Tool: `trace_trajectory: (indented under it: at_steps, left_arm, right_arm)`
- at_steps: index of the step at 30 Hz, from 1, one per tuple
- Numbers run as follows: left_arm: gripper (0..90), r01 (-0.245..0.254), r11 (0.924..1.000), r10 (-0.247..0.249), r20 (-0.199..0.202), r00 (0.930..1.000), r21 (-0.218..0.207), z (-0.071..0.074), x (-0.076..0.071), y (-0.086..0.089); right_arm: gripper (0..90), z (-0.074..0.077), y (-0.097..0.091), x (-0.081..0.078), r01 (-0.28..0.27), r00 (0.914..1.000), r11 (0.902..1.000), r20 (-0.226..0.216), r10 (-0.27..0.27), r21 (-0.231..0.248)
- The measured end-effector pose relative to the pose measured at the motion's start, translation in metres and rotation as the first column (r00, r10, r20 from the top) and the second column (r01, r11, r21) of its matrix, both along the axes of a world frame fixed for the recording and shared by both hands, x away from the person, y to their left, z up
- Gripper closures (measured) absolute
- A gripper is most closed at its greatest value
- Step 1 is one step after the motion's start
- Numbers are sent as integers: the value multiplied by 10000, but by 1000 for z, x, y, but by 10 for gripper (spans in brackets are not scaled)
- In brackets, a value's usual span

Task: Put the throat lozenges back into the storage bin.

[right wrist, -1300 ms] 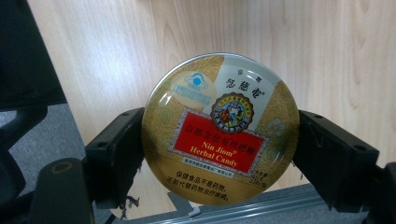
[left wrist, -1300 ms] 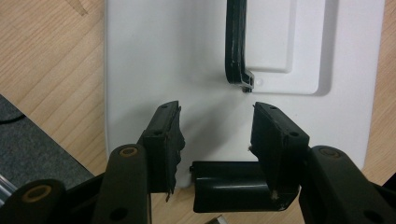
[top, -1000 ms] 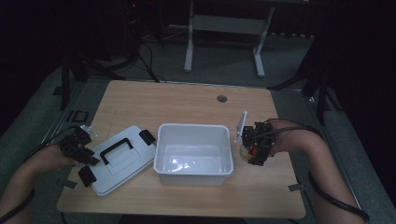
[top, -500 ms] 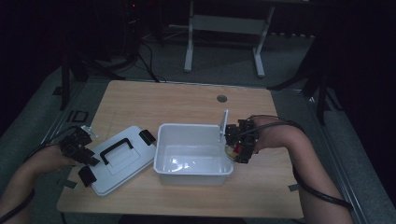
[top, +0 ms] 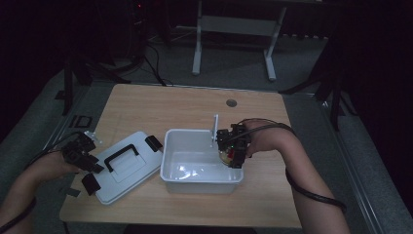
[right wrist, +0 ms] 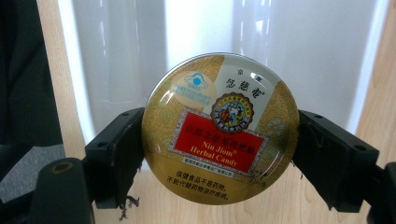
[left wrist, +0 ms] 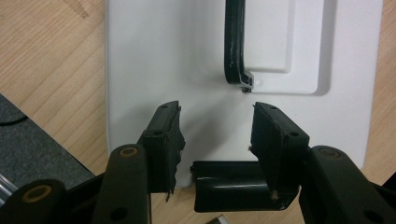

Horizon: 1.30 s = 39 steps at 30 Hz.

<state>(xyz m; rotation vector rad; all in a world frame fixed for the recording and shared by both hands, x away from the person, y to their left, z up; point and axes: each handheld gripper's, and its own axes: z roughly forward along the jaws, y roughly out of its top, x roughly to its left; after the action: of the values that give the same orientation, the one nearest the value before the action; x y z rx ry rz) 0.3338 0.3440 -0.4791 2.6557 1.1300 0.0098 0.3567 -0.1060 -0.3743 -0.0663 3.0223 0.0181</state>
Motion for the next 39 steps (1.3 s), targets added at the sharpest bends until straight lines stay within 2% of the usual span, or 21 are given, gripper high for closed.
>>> trace_trajectory:
  at_steps: [7, 10, 13, 27, 35, 39]
  left_arm:
    - [517, -60, 10000, 60, 12, 10000, -5, -1, -1, 2]
    - [517, 2, 10000, -2, 10, 10000, 33, -1, -2, 3]
    - [517, -12, 10000, 12, 1, 10000, -4, -1, -2, 2]
    - [517, 20, 10000, -20, -69, 10000, -10, -3, -1, 0]
    - [517, 52, 10000, -52, -90, 9999, -11, -3, -1, 1]
    - [517, 66, 10000, -66, -105, 9999, 24, -4, -1, 0]
  right_arm:
    - [198, -14, 11, 4, -200, 9998, 9997, -33, 200, 123]
    - [197, -21, 14, 6, -175, 9996, 9998, -202, 178, 127]
    - [197, -30, 17, 6, -187, 9996, 9997, -199, 185, -123]
    - [197, -67, 29, 13, -315, 9979, 9988, -570, 293, -383]
    - [197, -86, 32, 16, -442, 9956, 9959, -856, 375, -783]
    - [197, -92, 34, 18, -529, 9957, 9951, -798, 462, -837]
